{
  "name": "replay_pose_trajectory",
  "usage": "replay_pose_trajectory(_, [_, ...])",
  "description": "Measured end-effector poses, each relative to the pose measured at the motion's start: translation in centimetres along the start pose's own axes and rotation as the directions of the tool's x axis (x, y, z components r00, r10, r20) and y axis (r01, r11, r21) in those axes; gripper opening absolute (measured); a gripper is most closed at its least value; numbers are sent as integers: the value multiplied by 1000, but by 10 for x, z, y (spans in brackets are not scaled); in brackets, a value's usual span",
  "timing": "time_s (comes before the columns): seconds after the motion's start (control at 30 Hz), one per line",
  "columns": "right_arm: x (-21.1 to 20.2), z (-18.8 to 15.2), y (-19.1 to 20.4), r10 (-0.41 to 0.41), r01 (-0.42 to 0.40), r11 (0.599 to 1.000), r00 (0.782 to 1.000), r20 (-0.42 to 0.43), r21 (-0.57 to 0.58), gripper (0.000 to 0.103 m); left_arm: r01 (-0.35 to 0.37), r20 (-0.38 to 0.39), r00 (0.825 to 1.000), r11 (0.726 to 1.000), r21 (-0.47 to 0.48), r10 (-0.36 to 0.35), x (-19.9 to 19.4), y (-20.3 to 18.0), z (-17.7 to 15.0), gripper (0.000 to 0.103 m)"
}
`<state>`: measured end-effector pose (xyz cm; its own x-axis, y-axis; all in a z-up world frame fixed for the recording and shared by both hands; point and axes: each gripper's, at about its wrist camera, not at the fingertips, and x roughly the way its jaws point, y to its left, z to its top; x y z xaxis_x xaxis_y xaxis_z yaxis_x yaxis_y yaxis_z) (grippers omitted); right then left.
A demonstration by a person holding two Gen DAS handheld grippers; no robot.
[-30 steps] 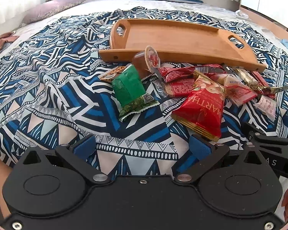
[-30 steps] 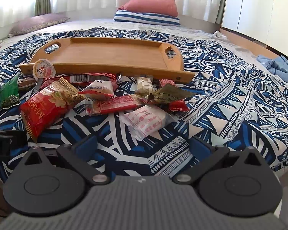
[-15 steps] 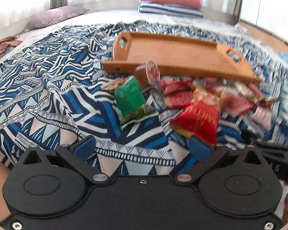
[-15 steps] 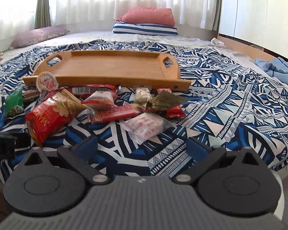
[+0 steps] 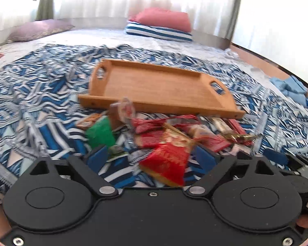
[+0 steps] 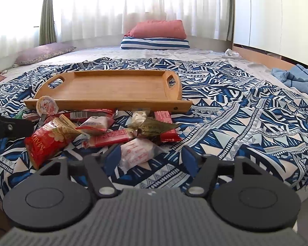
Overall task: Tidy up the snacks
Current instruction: 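Grasp the red MARTH bag with the left tool while the right tool grasps the white-pink packet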
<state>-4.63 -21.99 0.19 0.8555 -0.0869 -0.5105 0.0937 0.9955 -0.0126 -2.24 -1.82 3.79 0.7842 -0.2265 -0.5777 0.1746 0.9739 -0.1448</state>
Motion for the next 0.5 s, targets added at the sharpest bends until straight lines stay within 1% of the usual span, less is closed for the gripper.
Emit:
replay_pose_trajectory(0.03, [1,1,-1,2,-2,1000,1000,2,-1,74,8,-8,1000,1000,15,-8,2,-3,-1,72])
replay_pose_trajectory(0.07, [3,1,-1,4,-4,1000,1000,3,-3,74,15,-13,1000,1000,27,-15,4,-6,0,65])
replay_pose_trajectory(0.13, [7,3,-1,16,-16,1000,1000,5,-3,74,26,-27,999,998,52,-25,9,-12,1,61])
replay_pose_trajectory(0.3, [18,5,5,32,-32,999,999,6,-6,73,41,-48,998,997,62,-38,19,-18,0,60])
replay_pose_trajectory(0.4, [24,5,9,36,-36,999,999,2,-13,69,35,-63,998,998,59,-32,24,-18,-1,60])
replay_pose_trajectory(0.47, [26,5,11,40,-40,999,999,-1,-16,60,34,-73,997,998,56,-30,28,-17,-1,55])
replay_pose_trajectory(0.5, [26,5,11,44,-44,999,999,-3,-18,59,31,-75,997,998,54,-27,29,-17,-1,55])
